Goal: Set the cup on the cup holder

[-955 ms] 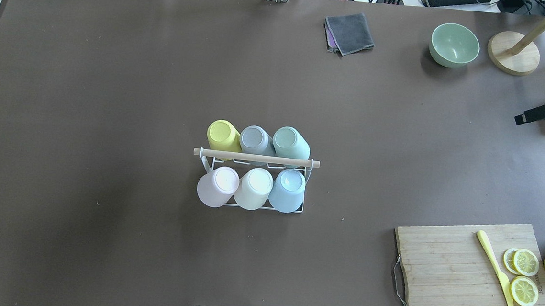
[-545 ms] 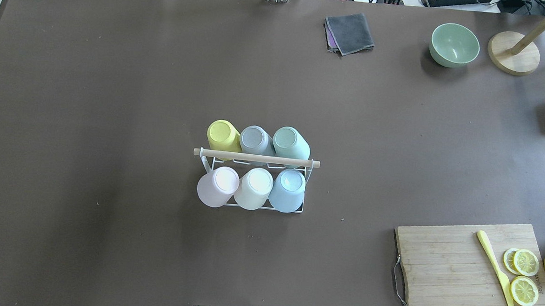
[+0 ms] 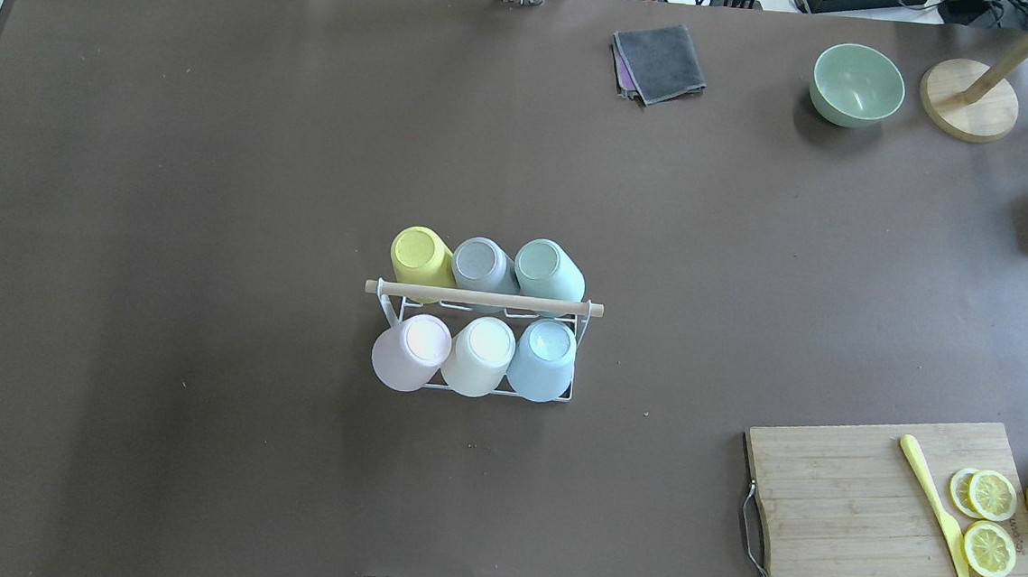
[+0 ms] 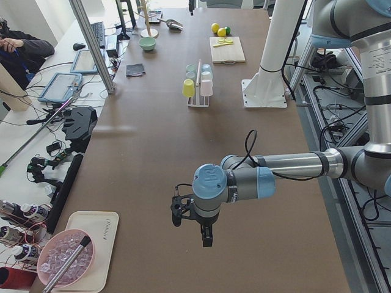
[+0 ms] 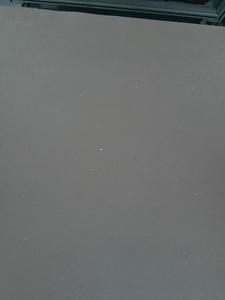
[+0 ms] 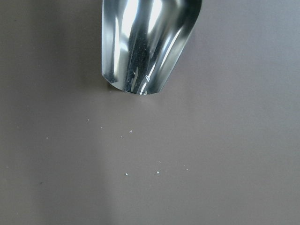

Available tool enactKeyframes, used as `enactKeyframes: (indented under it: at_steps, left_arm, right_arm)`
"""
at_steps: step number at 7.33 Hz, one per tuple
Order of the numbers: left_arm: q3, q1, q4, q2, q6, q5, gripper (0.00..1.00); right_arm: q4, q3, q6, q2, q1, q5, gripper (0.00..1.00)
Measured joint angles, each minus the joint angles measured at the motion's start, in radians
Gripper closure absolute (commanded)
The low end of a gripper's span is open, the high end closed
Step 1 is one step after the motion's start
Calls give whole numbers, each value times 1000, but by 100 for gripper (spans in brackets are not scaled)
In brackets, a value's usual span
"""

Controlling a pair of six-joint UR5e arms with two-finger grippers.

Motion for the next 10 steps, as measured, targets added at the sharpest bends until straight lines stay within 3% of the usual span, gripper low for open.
enactKeyframes:
  at_steps: [2,10]
  left_arm:
    - [46,-2,-7,0,-20,-2,1]
    - [55,0,-13,-3,-21,-2,2]
  right_arm:
    - [-88,28,-16,23,24,-4,0]
    - [-108,116,-104,-32,175,22,0]
